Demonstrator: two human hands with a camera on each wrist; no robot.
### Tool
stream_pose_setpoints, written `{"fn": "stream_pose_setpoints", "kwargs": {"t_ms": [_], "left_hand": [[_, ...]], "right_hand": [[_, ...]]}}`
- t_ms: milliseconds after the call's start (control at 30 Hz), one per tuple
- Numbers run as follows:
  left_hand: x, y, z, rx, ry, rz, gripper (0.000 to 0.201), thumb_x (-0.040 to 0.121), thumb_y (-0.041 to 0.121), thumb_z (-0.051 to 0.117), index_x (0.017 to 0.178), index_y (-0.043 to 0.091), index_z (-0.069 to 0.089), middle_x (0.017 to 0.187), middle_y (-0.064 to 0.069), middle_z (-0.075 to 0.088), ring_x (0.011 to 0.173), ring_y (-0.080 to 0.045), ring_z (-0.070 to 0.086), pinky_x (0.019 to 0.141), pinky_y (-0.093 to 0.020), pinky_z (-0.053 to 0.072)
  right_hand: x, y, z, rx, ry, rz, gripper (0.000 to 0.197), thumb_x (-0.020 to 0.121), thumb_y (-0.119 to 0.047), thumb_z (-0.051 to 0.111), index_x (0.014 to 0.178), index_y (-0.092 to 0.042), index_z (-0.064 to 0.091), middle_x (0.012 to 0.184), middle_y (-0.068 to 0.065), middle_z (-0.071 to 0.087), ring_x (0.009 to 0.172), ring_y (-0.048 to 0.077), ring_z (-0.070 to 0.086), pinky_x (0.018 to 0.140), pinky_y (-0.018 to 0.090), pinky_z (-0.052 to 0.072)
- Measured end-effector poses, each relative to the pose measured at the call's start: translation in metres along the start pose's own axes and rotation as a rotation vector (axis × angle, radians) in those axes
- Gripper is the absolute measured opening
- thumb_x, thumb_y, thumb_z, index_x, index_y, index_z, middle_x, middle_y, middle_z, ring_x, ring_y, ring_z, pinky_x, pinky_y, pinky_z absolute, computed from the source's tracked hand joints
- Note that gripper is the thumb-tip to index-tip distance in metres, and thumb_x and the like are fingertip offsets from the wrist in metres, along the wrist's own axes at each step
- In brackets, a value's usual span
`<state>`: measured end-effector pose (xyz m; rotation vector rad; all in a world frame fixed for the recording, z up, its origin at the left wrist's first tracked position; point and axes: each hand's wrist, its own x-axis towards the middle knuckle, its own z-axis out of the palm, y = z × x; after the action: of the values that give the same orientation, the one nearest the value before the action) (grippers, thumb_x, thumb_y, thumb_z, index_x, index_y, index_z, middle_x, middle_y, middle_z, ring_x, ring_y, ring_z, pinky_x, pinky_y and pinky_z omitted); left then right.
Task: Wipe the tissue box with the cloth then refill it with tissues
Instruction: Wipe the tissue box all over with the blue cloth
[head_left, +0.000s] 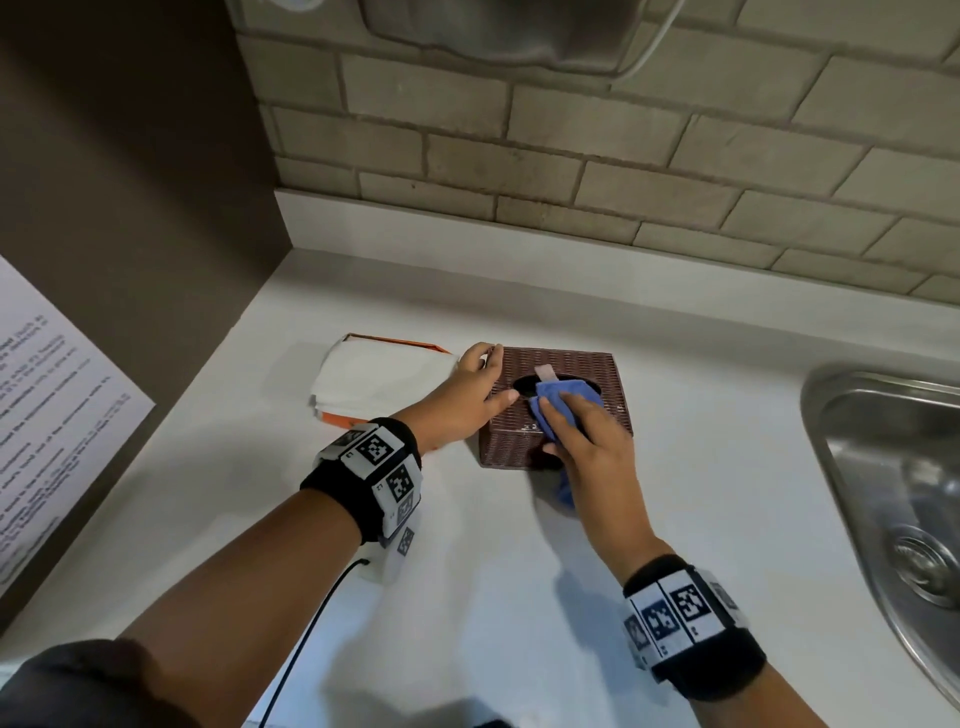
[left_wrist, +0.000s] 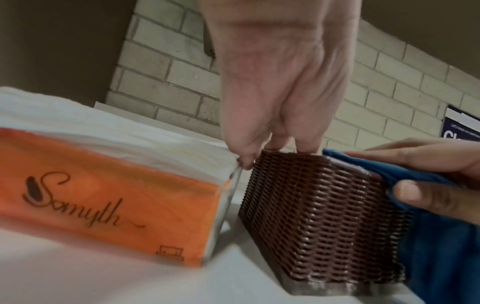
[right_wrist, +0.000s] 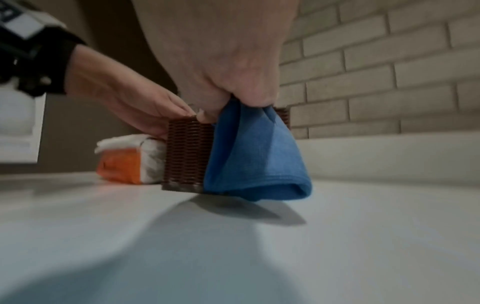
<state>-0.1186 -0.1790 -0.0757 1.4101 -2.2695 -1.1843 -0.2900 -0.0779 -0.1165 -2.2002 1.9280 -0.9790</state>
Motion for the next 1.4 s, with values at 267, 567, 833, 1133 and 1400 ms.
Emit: {"fn": "stream_pose_setpoints", "kwargs": {"t_ms": [267,567,833,1133,1400], "left_hand": [[0.002,0.001,-0.001,0.035,-0.015,0.006,0.065,0.102,0.023,0.042,0.154,0.006,0.008,0.159,-0.007,0.005,0.146,-0.02,0.018,0.114,-0.022,0.018],[0.002,0.001,0.002,-0.013,0.011,-0.003,0.064,0.102,0.024,0.042,0.154,0.006,0.01,0.159,-0.006,0.006,0.145,-0.018,0.02,0.101,-0.008,0.015],[0.0,0.0,0.003,-0.028,0.009,-0.008,0.064,0.102,0.026,0.042,0.154,0.008,0.01,0.159,-0.004,0.005,0.145,-0.017,0.018,0.104,-0.013,0.017],[-0.002,0.0,0.002,-0.009,0.022,0.023,0.063,0.102,0.025,0.042,0.154,0.008,0.01,0.159,-0.005,0.007,0.147,-0.018,0.017,0.104,-0.011,0.013],[-0.002,0.0,0.002,-0.017,0.007,0.023,0.062,0.102,0.028,0.04,0.154,0.01,0.011,0.16,-0.005,0.006,0.147,-0.019,0.016,0.105,-0.016,0.017]], "right_hand": [[0.003,-0.015,-0.004,-0.09,-0.045,-0.127,0.056,0.078,-0.003,0.071,0.131,-0.011,0.057,0.134,0.011,0.056,0.111,0.028,0.056,0.093,0.036,0.048],[0.01,-0.022,-0.008,-0.111,-0.128,-0.05,0.067,0.072,-0.034,0.076,0.134,-0.019,0.054,0.131,0.011,0.054,0.105,0.028,0.044,0.086,0.039,0.043],[0.018,-0.033,-0.017,-0.197,-0.243,-0.022,0.102,0.064,-0.076,0.041,0.139,-0.007,0.046,0.13,0.02,0.047,0.11,0.033,0.04,0.093,0.044,0.042],[0.029,-0.007,-0.028,-0.276,-0.362,-0.137,0.092,0.065,-0.032,0.083,0.144,-0.016,0.039,0.126,0.015,0.05,0.108,0.031,0.043,0.088,0.048,0.048],[0.016,-0.001,-0.024,-0.25,-0.103,-0.052,0.058,0.078,-0.04,0.061,0.133,-0.021,0.055,0.123,0.007,0.061,0.111,0.029,0.05,0.087,0.04,0.043]]}}
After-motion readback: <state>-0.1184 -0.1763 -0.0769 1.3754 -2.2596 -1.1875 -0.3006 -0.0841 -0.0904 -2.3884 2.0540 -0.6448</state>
